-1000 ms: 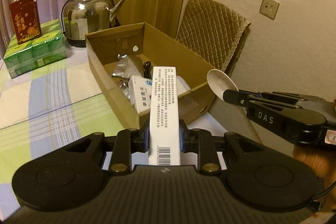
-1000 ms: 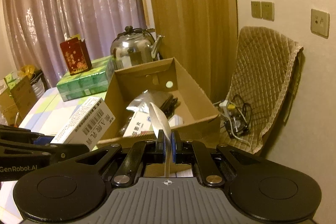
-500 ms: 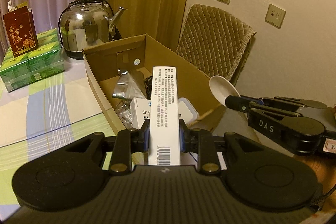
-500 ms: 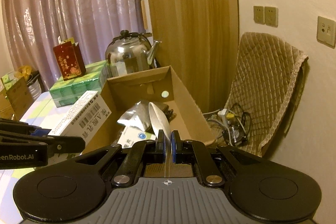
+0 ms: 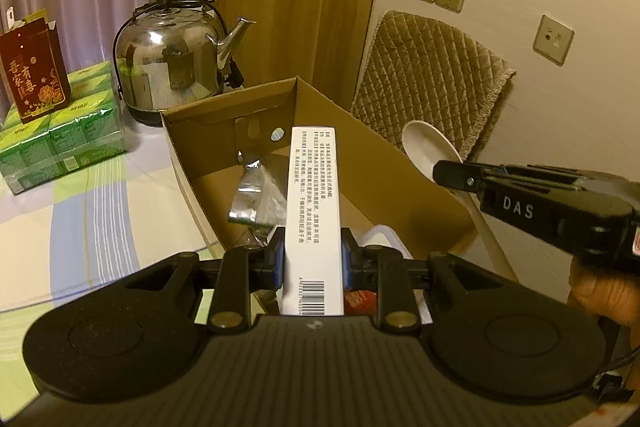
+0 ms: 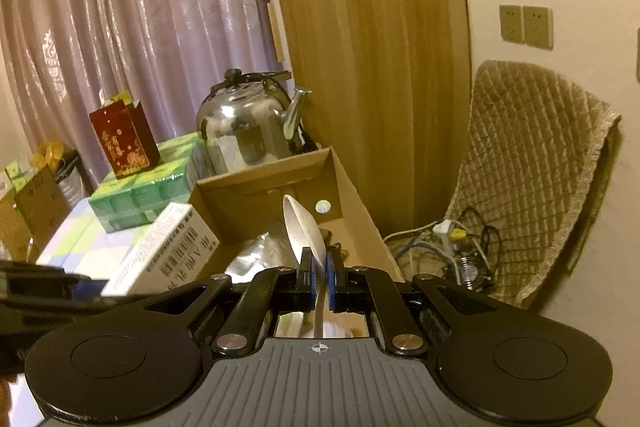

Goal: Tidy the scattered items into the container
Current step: 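Carry the medicine box and spoon over the cardboard box, then open the left tool to drop the medicine box into the box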

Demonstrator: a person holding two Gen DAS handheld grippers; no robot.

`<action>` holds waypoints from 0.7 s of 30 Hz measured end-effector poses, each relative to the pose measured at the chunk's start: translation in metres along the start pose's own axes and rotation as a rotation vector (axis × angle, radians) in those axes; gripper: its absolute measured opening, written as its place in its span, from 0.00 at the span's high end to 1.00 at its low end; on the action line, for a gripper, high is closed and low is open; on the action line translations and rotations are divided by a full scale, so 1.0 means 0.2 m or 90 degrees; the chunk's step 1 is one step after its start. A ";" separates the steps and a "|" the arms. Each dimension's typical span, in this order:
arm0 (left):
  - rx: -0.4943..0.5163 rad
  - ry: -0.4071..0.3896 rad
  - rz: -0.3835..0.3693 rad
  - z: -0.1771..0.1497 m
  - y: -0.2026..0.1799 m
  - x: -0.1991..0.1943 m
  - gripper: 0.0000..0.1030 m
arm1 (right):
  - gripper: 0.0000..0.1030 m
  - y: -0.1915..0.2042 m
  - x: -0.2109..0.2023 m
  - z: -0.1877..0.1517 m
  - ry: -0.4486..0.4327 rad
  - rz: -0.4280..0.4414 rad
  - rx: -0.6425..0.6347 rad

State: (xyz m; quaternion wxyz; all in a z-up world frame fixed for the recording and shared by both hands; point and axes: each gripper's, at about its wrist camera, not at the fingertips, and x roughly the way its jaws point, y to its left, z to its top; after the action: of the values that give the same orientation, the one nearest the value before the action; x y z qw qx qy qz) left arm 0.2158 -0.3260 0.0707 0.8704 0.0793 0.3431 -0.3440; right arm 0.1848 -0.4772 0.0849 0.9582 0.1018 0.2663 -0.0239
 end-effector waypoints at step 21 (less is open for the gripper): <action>-0.003 0.034 0.012 0.02 0.10 0.30 0.78 | 0.98 -0.06 0.44 0.03 0.083 0.028 0.105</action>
State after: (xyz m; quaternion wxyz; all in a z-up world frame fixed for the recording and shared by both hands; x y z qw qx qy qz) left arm 0.2630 -0.3443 0.0337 0.8643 0.0901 0.3664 -0.3326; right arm 0.2614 -0.4902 0.0430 0.9274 0.1877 0.3230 -0.0177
